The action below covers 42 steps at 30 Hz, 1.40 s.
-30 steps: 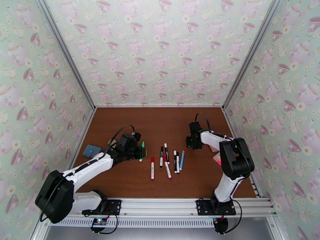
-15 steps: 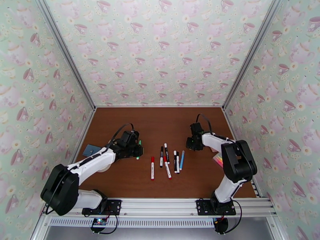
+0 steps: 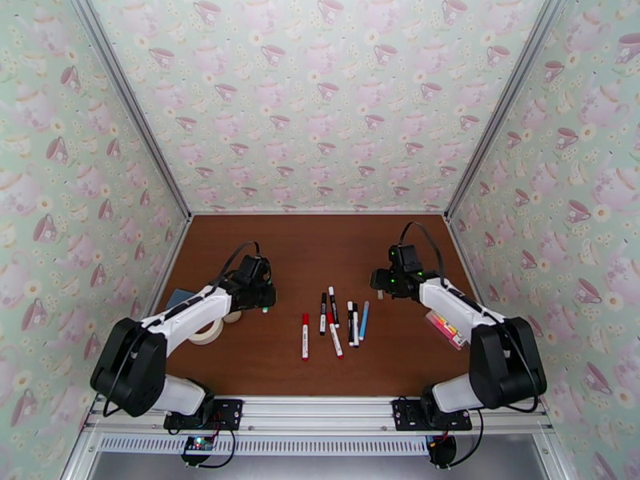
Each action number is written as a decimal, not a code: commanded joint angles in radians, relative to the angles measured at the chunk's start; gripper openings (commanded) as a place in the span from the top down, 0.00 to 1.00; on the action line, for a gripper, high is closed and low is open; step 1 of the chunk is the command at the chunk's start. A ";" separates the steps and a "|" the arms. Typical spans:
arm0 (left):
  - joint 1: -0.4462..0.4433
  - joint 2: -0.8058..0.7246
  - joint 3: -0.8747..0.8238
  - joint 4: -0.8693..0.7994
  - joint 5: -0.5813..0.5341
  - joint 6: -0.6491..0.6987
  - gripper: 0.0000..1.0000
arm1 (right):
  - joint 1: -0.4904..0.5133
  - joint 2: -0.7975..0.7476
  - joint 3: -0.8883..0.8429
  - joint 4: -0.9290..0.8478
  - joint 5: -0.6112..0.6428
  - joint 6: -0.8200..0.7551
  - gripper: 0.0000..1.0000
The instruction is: Open the pen caps
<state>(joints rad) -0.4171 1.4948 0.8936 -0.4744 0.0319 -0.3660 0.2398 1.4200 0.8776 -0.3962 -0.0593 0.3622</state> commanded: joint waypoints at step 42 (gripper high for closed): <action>0.015 0.457 0.381 -0.133 -0.232 0.056 0.83 | -0.004 -0.218 -0.154 0.150 -0.349 0.084 0.32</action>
<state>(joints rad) -0.4068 1.9274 1.2446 -0.5892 -0.1993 -0.2985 0.2398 1.2297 0.7330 -0.2375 -0.4011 0.4339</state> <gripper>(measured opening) 0.178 0.679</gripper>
